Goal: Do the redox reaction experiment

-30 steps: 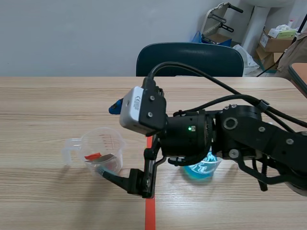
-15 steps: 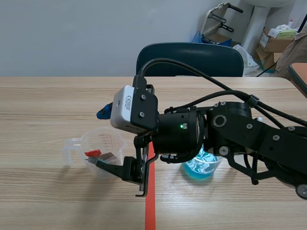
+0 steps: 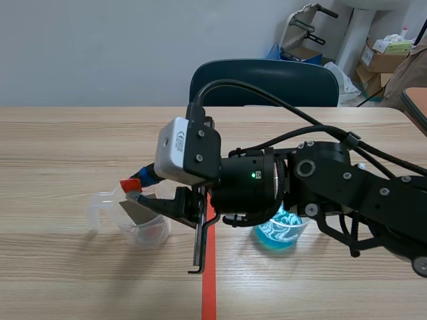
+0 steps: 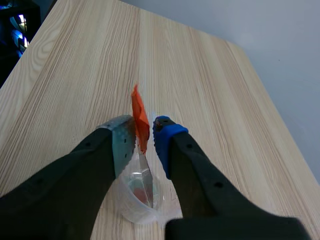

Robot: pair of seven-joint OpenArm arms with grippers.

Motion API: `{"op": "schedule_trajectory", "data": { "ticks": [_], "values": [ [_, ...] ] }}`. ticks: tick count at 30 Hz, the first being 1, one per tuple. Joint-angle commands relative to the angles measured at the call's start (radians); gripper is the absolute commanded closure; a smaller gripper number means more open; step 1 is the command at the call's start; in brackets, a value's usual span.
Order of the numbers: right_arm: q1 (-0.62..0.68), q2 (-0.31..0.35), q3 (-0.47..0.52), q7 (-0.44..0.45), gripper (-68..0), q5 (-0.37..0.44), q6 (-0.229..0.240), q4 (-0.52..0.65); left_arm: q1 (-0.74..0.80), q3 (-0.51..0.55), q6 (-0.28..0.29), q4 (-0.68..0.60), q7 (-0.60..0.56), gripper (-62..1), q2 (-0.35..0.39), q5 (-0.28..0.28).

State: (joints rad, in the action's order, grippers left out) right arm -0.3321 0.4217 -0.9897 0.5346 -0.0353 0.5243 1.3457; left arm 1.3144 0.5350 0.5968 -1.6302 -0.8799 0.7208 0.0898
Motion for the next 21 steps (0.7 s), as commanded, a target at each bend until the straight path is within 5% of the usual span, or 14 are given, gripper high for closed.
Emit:
{"op": "schedule_trajectory", "data": {
  "ticks": [1,8,12,21],
  "values": [
    [-0.014,0.003,0.01,0.015,-2.9,0.012,-0.004,0.024,0.002,-0.008,0.0,-0.014,-0.01,-62.3,-0.008,0.013],
    [-0.028,0.003,0.011,0.014,-0.6,0.059,0.003,0.026,0.002,-0.008,0.0,-0.014,0.002,-62.3,-0.008,0.013],
    [-0.072,0.005,0.011,-0.012,-0.6,0.159,0.065,0.028,0.002,-0.008,0.0,-0.014,0.017,-62.3,-0.008,0.013],
    [-0.204,0.005,0.011,-0.274,-0.6,0.464,0.143,0.065,0.002,-0.008,0.0,-0.014,0.016,-62.3,-0.008,0.013]
  ]
}}
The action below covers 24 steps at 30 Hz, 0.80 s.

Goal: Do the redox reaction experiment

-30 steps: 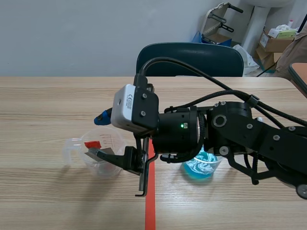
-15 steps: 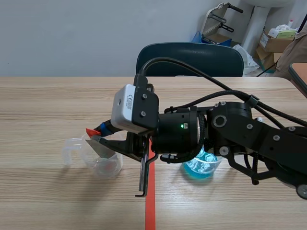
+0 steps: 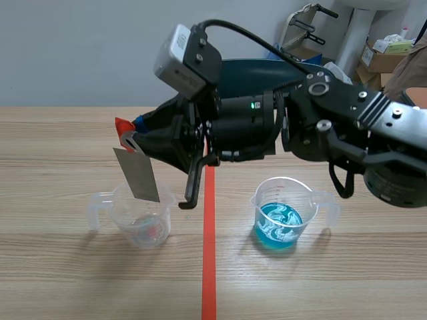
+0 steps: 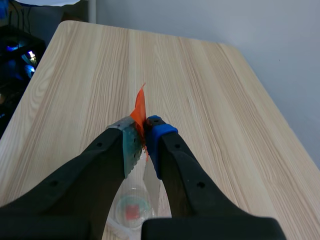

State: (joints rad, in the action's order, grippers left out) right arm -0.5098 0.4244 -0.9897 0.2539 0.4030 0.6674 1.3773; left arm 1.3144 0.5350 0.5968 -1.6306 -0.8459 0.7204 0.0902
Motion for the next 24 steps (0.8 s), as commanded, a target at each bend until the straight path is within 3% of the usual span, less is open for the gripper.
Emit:
{"op": "schedule_trajectory", "data": {
  "ticks": [1,10,16,22,24],
  "values": [
    [-0.039,0.002,0.011,-0.029,-0.6,0.06,0.0,0.045,0.002,-0.008,0.0,-0.014,-0.018,-62.3,-0.008,0.013],
    [-0.105,0.002,0.016,-0.379,-0.6,0.341,-0.005,0.165,0.002,-0.008,0.001,-0.014,-0.103,-62.3,-0.008,0.014],
    [-0.114,0.002,0.055,-0.574,-0.6,0.484,-0.078,0.262,0.002,-0.007,0.0,-0.014,-0.103,-62.3,-0.008,0.013],
    [-0.114,0.002,0.144,-0.708,-0.6,0.529,-0.155,0.372,0.002,-0.007,0.0,-0.014,-0.103,-62.3,-0.008,0.013],
    [-0.114,0.002,0.165,-0.735,-0.6,0.53,-0.156,0.405,0.002,-0.007,0.0,-0.014,-0.103,-62.3,-0.008,0.013]
  ]
}}
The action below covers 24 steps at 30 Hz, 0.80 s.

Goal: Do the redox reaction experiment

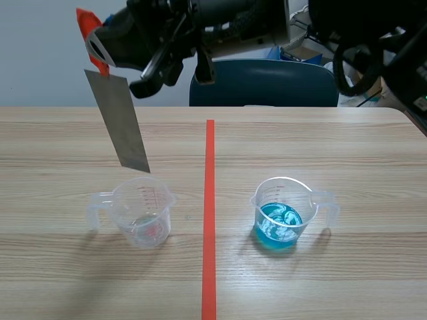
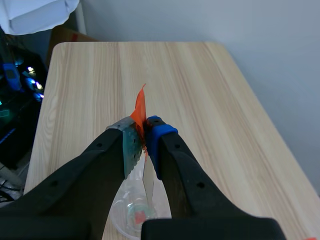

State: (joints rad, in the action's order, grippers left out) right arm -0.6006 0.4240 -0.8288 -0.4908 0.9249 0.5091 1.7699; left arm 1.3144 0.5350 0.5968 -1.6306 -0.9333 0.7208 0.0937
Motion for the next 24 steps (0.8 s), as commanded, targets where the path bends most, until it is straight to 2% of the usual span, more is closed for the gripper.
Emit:
{"op": "schedule_trajectory", "data": {
  "ticks": [1,3,5,24],
  "values": [
    [-0.023,0.002,0.01,-0.003,-0.6,0.011,-0.007,0.026,0.002,-0.007,-0.001,-0.014,-0.016,-62.3,-0.008,0.01],
    [-0.023,0.002,0.013,-0.024,-0.6,0.011,-0.032,0.049,0.002,-0.007,-0.002,-0.014,-0.016,-62.3,-0.008,0.01],
    [-0.023,0.002,0.013,-0.039,-0.6,0.011,-0.039,0.058,0.002,-0.007,-0.002,-0.014,-0.016,-62.3,-0.008,0.01],
    [-0.013,0.002,0.013,-0.042,-0.6,0.01,-0.039,0.058,0.002,-0.007,-0.002,-0.014,-0.012,-62.3,-0.008,0.01]
  ]
}}
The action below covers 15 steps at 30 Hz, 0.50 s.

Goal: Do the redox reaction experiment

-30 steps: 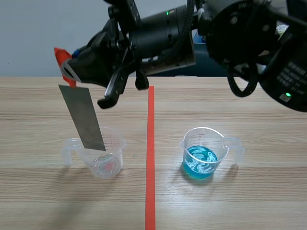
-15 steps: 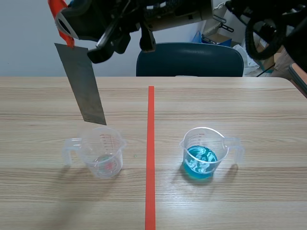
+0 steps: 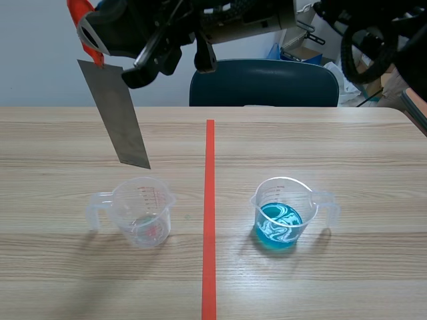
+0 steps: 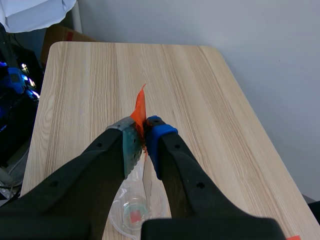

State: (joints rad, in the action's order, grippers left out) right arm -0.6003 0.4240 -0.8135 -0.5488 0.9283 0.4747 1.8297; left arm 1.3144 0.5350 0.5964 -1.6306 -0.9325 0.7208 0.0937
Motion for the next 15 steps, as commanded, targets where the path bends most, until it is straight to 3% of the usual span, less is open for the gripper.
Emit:
{"op": "schedule_trajectory", "data": {
  "ticks": [1,15],
  "values": [
    [-0.009,0.002,-0.003,0.015,-0.6,0.007,-0.004,-0.002,0.002,-0.007,-0.002,-0.014,-0.013,-62.3,-0.008,0.01],
    [0.002,0.002,-0.003,0.016,-0.6,0.006,-0.004,-0.002,0.002,-0.007,-0.003,-0.014,-0.013,-62.3,-0.008,0.01]
  ]
}}
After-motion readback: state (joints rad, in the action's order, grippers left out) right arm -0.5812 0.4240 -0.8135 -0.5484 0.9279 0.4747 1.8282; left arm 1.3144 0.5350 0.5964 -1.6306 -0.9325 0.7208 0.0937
